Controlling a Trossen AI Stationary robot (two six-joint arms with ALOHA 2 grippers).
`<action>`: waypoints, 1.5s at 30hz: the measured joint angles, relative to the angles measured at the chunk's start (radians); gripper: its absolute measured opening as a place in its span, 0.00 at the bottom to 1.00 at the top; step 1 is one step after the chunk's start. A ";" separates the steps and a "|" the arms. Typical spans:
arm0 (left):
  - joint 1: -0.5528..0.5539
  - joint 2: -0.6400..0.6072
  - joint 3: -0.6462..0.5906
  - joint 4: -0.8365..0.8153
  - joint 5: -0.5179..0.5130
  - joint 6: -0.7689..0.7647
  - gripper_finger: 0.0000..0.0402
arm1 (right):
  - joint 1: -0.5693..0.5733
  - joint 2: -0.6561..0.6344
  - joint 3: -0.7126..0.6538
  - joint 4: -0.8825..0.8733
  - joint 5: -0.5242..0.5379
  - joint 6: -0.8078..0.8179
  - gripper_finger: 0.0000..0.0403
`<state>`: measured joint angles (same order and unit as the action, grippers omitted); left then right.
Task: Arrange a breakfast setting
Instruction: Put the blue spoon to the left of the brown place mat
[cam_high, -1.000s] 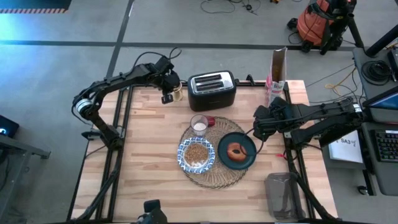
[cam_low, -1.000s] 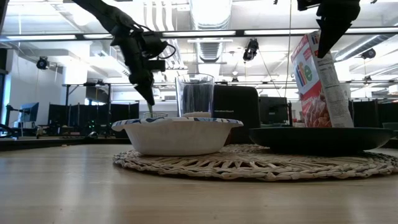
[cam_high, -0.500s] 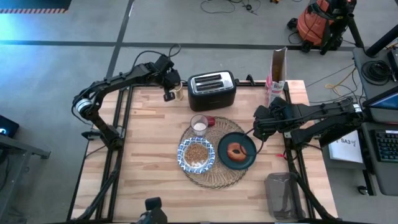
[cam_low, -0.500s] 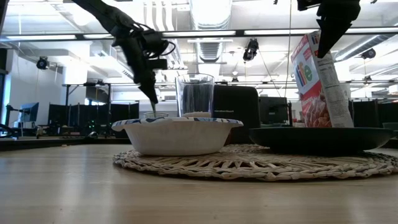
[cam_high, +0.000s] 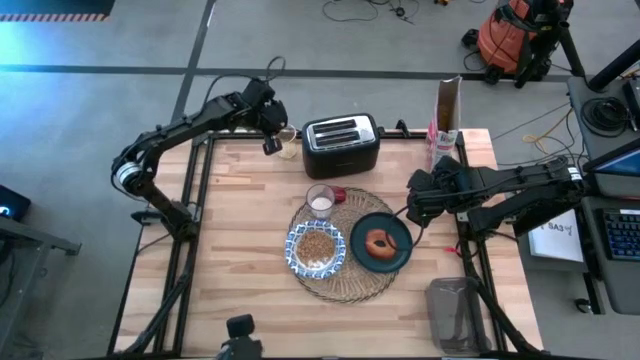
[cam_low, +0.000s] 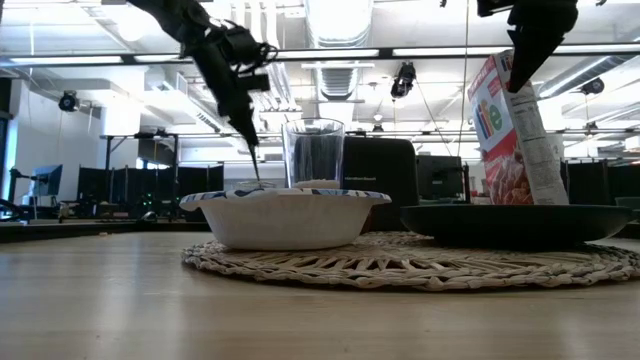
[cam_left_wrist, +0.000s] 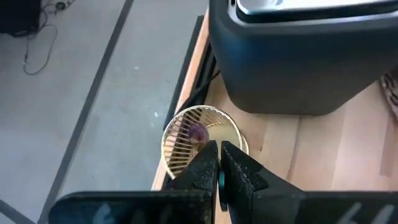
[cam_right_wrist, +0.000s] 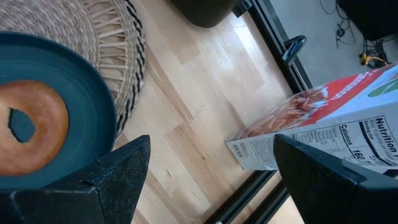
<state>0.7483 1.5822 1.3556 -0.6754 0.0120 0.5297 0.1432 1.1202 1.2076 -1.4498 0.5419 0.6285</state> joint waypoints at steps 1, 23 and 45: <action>0.000 -0.007 0.012 -0.014 0.000 -0.003 0.00 | 0.000 0.000 0.000 0.004 0.000 0.000 0.81; -0.074 -0.328 0.084 -0.186 -0.002 -0.156 0.00 | -0.006 0.000 -0.089 0.055 -0.066 0.219 0.81; -0.469 -0.396 0.080 -0.084 -0.290 -0.091 0.00 | -0.006 -0.001 -0.139 0.891 -0.131 -0.162 0.81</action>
<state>0.2795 1.1862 1.4355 -0.7593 -0.2775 0.4383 0.1368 1.1194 1.0688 -0.5593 0.4106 0.4667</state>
